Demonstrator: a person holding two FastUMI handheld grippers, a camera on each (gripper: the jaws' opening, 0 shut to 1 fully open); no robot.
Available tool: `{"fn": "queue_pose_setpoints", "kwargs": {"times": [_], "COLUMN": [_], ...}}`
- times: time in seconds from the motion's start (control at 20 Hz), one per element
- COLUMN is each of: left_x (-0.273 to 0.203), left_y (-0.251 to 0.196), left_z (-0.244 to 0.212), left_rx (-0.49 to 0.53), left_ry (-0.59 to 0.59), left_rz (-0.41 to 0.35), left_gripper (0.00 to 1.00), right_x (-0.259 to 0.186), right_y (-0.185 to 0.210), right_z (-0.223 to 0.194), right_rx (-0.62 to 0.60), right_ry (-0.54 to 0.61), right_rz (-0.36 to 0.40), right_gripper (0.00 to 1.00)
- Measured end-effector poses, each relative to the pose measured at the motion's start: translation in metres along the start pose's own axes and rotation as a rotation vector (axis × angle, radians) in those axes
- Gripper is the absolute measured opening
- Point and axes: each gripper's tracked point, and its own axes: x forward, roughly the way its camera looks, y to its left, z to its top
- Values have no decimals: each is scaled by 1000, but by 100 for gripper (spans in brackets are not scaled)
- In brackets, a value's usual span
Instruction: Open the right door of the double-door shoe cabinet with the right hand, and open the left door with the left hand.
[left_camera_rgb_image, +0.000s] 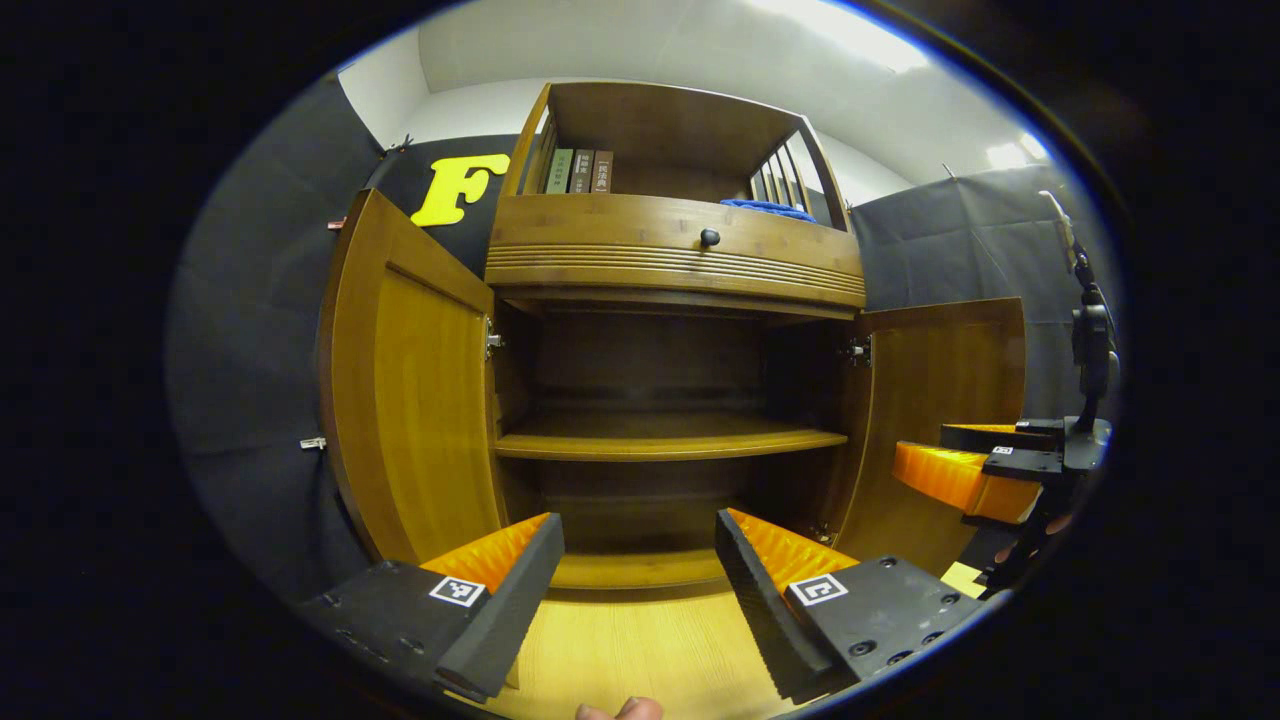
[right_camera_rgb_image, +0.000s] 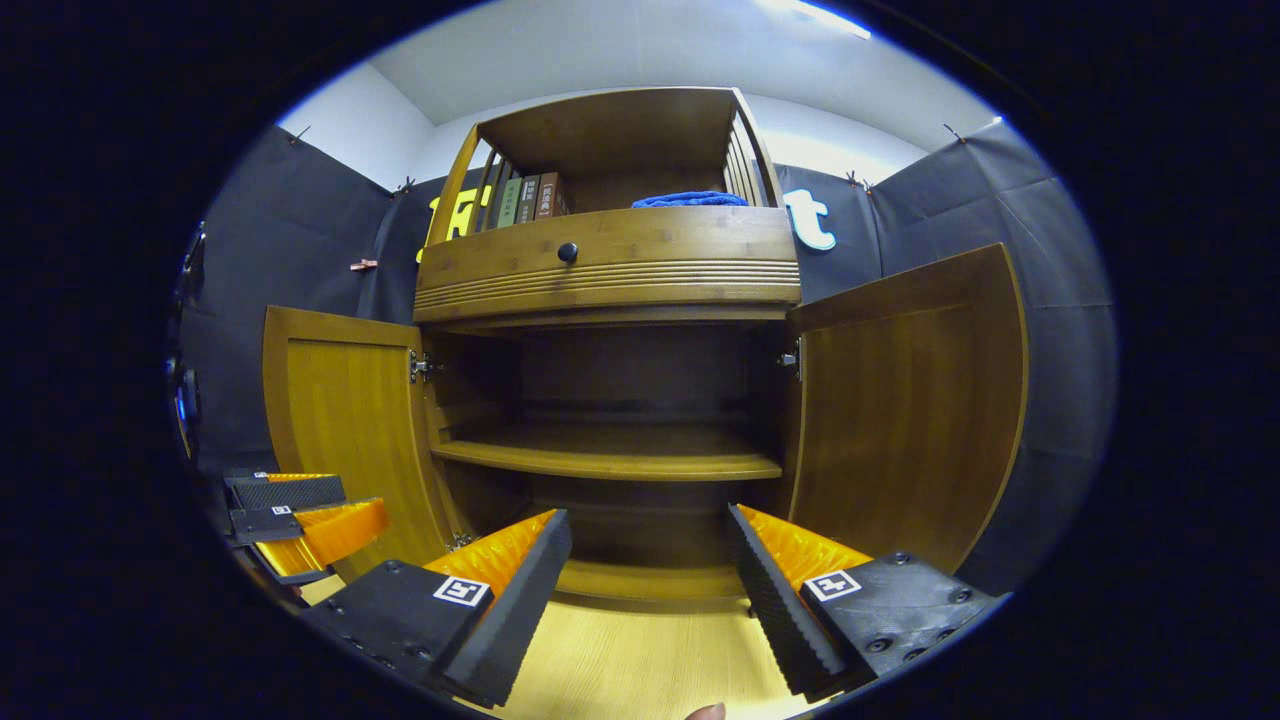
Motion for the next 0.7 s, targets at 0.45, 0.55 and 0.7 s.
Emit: {"fn": "queue_pose_setpoints", "kwargs": {"times": [0.45, 0.55, 0.7], "left_x": [1, 0, -1], "left_y": [-3, -4, -4], "left_z": [0, 0, -1], "left_rx": [9, 9, 12], "left_ry": [3, 4, 3], "left_rz": [-8, -15, -13], "left_gripper": [95, 95, 95], "right_x": [-2, -3, -3], "right_y": [-2, -2, 0], "right_z": [1, 2, 1], "right_rx": [-8, -9, -9], "right_ry": [-1, -2, 0], "right_rz": [0, 0, 3], "right_gripper": [98, 98, 98]}}
